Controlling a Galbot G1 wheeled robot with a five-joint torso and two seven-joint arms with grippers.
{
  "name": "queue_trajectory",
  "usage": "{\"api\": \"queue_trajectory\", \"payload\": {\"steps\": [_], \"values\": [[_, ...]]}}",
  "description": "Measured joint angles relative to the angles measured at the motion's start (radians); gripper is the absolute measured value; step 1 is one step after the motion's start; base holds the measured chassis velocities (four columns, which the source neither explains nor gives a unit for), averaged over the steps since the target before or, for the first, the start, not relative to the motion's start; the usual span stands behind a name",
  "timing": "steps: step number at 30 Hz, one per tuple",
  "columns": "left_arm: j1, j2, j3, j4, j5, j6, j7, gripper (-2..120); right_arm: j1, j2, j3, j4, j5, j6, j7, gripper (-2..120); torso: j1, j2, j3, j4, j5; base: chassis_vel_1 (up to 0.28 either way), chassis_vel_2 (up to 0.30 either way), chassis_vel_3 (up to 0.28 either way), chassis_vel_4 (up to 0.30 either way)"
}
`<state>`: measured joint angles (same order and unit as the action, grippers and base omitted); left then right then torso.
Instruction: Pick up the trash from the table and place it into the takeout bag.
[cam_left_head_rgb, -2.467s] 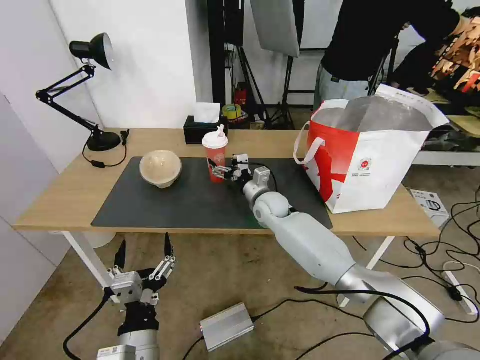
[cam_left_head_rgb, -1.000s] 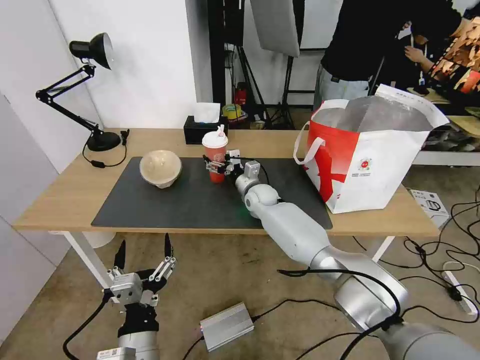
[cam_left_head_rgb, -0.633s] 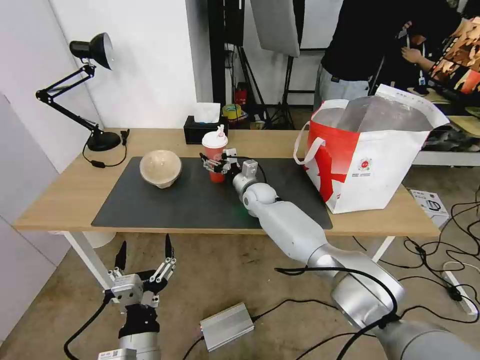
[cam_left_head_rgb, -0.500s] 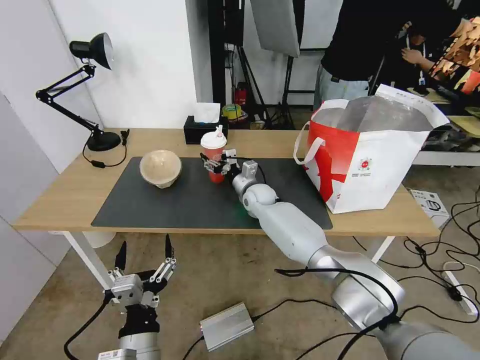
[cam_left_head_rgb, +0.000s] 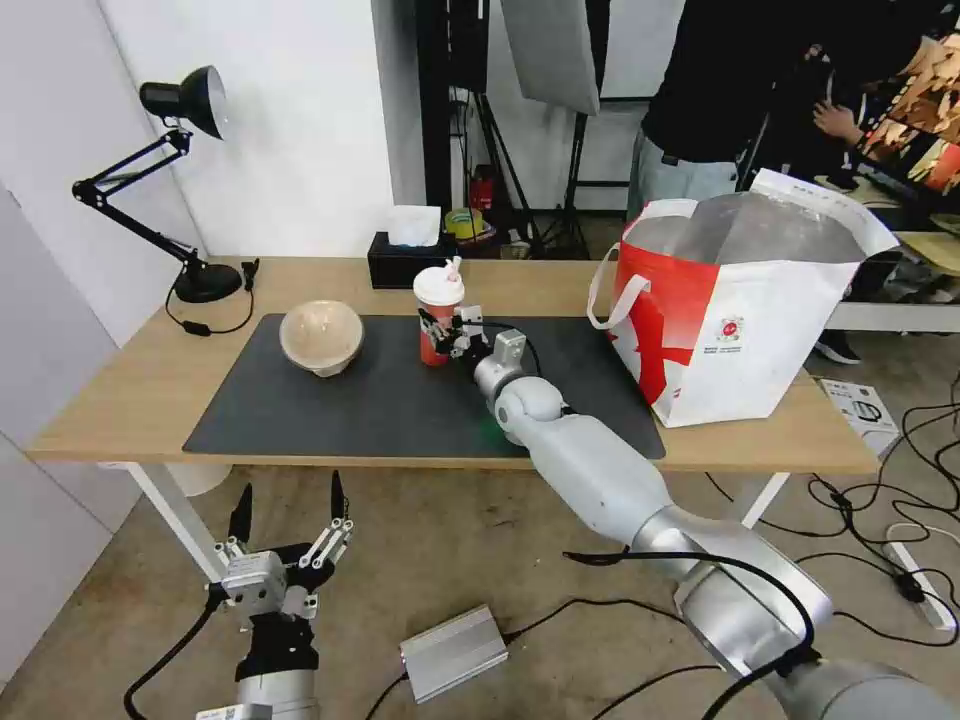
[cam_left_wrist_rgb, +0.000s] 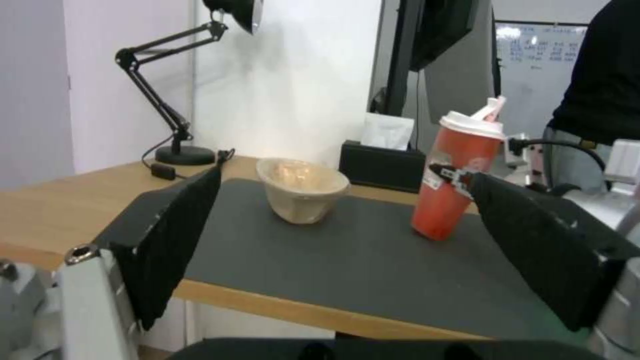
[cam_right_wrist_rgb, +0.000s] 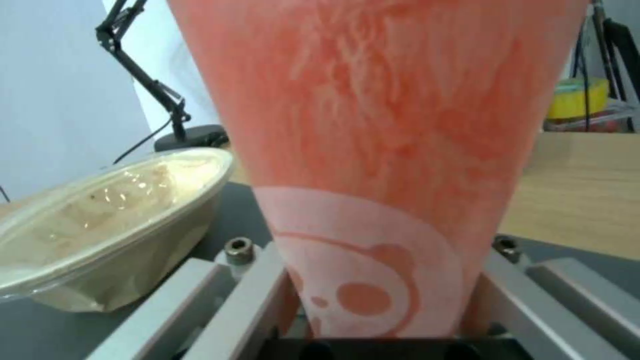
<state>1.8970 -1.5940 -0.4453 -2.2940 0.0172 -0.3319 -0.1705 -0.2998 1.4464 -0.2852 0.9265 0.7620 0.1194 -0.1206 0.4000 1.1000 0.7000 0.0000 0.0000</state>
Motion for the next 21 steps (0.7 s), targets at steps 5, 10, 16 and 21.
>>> {"api": "queue_trajectory", "payload": {"steps": [5, 10, 16, 21], "values": [[0.008, -0.001, 0.001, -0.01, 0.003, 0.002, 0.0, 100, -0.016, -0.051, -0.003, 0.092, 0.004, -0.024, 0.03, 9, 0.0, 0.0, 0.0, 0.0, 0.0003, 0.0, 0.0, 0.0, 0.0], [0.009, -0.001, -0.004, -0.012, 0.002, 0.003, -0.001, 100, -0.018, -0.131, -0.007, 0.209, 0.048, -0.056, 0.051, 9, 0.0, 0.0, 0.0, 0.0, 0.0001, 0.0, 0.0, 0.0, 0.0], [0.004, -0.001, -0.006, -0.015, 0.0, 0.004, -0.001, 100, -0.018, -0.207, -0.012, 0.313, 0.09, -0.088, 0.068, 9, 0.0, 0.0, 0.0, -0.0001, 0.0002, 0.0, 0.0, 0.0, 0.0], [-0.007, -0.001, -0.005, -0.018, -0.003, 0.003, -0.003, 100, -0.01, -0.303, -0.013, 0.46, 0.163, -0.127, 0.095, 9, 0.0, 0.0, 0.0, 0.0, 0.0003, 0.0, 0.0, 0.0, 0.0]]}}
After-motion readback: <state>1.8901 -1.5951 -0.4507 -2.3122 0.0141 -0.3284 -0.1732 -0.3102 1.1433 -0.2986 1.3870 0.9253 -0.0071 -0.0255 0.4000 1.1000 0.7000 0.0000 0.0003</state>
